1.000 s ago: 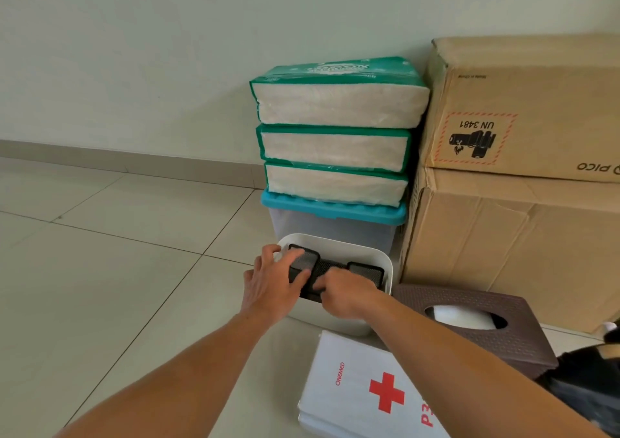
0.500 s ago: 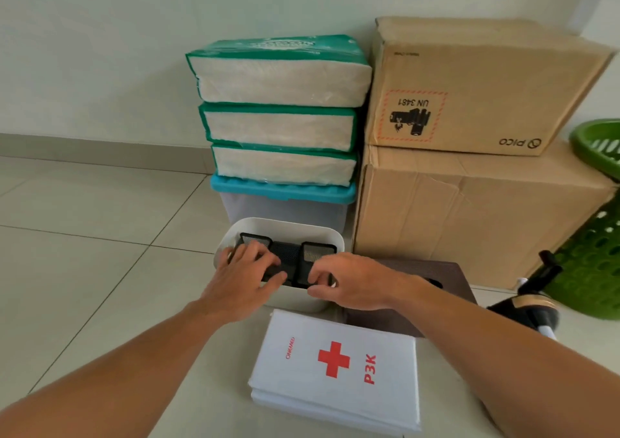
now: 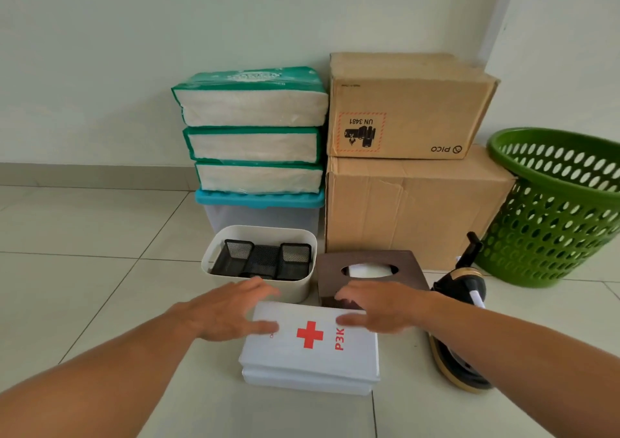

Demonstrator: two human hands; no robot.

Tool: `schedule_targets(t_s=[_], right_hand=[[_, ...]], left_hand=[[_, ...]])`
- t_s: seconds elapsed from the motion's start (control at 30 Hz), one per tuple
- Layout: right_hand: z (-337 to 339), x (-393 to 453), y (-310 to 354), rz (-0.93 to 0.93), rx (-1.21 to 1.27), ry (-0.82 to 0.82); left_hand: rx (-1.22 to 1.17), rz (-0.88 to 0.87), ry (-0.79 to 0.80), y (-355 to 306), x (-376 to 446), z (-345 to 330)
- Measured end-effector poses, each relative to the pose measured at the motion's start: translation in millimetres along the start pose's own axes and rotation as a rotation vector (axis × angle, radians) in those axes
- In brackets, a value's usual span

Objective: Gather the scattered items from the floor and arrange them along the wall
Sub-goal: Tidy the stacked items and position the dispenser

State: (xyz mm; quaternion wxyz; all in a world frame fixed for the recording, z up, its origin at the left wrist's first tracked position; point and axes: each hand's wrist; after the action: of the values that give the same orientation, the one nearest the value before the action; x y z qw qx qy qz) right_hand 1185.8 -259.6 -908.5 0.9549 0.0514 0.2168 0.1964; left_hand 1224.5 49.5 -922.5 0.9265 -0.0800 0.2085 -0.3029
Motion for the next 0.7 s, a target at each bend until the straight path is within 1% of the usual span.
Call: schedule_targets(t_s=[0.07,0.13,0.2,0.27,0.37,0.43,0.53,0.7], right_hand=[[4,-2,-11,-0.071,-0.047,-0.126],[3,-1,-26,-0.170,-0.128,-0.177],[-2,0,-37,-0.251,-0.184,-0.133],[-7,3,-43,-0.283,-0.230,-0.097],[-13,12,-44,-0.303,-0.298,-0.113],[-13,19,-44,-0.325,-0.324,-0.119],[-13,26,-49,-0.339,-0.311,-0.119],[-13,31,-55,-0.332,-0.252,-0.114]], left_hand=[[0.047,0.013,-0.104,-1,7,6],[0.125,0.038,-0.193,-4,16,10],[0.130,0.100,-0.217,-5,27,13],[0.134,0.178,-0.210,-5,37,13],[0.169,0.275,-0.205,-5,52,7],[0.214,0.326,-0.255,-6,60,1],[0.274,0.355,-0.306,-5,71,-1],[0.263,0.346,-0.370,11,91,2]])
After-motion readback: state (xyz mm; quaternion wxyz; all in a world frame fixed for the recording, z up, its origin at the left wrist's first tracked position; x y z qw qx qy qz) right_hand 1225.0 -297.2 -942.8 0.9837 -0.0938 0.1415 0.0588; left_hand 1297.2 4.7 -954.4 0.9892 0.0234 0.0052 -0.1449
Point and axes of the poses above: each hand's wrist, its own x-axis towards the middle knuckle, its own z-axis out of the back of the hand, y = z × x, and after that the axes turned 1 degree about -x, right-handed
